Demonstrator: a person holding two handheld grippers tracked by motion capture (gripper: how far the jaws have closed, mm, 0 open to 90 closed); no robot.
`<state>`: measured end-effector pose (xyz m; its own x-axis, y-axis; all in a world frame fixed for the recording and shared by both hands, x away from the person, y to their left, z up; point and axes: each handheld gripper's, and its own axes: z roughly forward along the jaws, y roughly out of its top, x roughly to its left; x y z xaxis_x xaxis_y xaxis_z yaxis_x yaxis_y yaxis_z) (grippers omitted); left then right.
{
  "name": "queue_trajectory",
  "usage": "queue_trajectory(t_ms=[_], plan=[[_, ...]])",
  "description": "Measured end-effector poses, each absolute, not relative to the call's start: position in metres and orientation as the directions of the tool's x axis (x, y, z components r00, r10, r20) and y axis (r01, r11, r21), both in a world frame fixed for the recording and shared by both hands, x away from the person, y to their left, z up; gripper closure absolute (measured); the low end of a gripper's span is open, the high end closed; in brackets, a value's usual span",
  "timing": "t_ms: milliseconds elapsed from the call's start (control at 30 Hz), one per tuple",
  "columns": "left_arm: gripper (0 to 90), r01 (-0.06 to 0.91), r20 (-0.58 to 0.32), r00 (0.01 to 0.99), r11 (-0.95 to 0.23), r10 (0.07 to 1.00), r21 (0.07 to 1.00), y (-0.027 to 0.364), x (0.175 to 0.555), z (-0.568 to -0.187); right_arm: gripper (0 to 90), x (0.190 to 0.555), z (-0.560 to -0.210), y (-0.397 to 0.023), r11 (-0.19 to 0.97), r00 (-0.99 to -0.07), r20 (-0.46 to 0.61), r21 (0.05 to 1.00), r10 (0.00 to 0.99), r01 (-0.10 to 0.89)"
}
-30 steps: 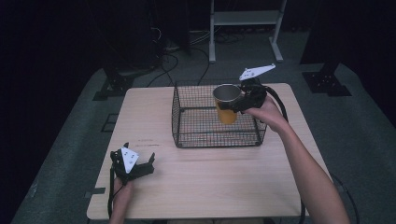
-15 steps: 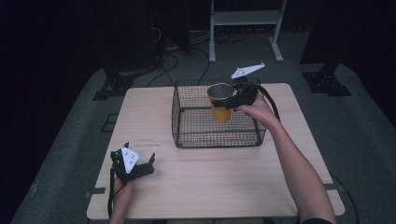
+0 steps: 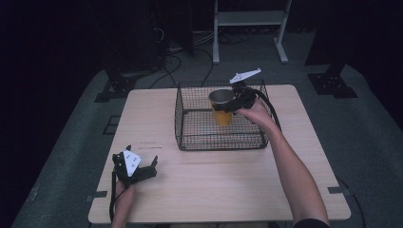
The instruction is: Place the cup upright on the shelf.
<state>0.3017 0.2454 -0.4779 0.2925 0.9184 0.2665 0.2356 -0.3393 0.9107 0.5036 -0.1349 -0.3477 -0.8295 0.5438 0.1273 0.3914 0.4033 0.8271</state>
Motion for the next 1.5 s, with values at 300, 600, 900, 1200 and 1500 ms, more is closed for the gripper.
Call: queue_trajectory(t_ms=[300, 600, 900, 1200, 1500], plan=[[0.0, 0.236, 0.264, 0.292, -0.337, 0.919, 0.911, 0.246, 0.302, -0.478, 11.9, 0.511, -0.369, -0.136, 0.425, -0.807, 0.127, 0.797, 0.577, 0.430], [0.0, 0.235, 0.264, 0.294, -0.337, 0.919, 0.912, 0.246, 0.302, -0.478, 11.8, 0.516, -0.378, -0.131, 0.449, -0.789, 0.112, 0.770, 0.604, 0.453], [0.0, 0.236, 0.260, 0.293, -0.333, 0.920, 0.913, 0.246, 0.302, -0.478, 10.4, 0.518, -0.386, -0.128, 0.487, -0.777, 0.080, 0.738, 0.624, 0.467], [0.0, 0.236, 0.261, 0.293, -0.335, 0.920, 0.912, 0.246, 0.302, -0.478, 8.7, 0.517, -0.389, -0.125, 0.509, -0.781, 0.070, 0.721, 0.621, 0.470], [0.0, 0.235, 0.261, 0.293, -0.334, 0.920, 0.913, 0.246, 0.302, -0.478, 5.9, 0.515, -0.385, -0.123, 0.485, -0.786, 0.080, 0.747, 0.613, 0.454]])
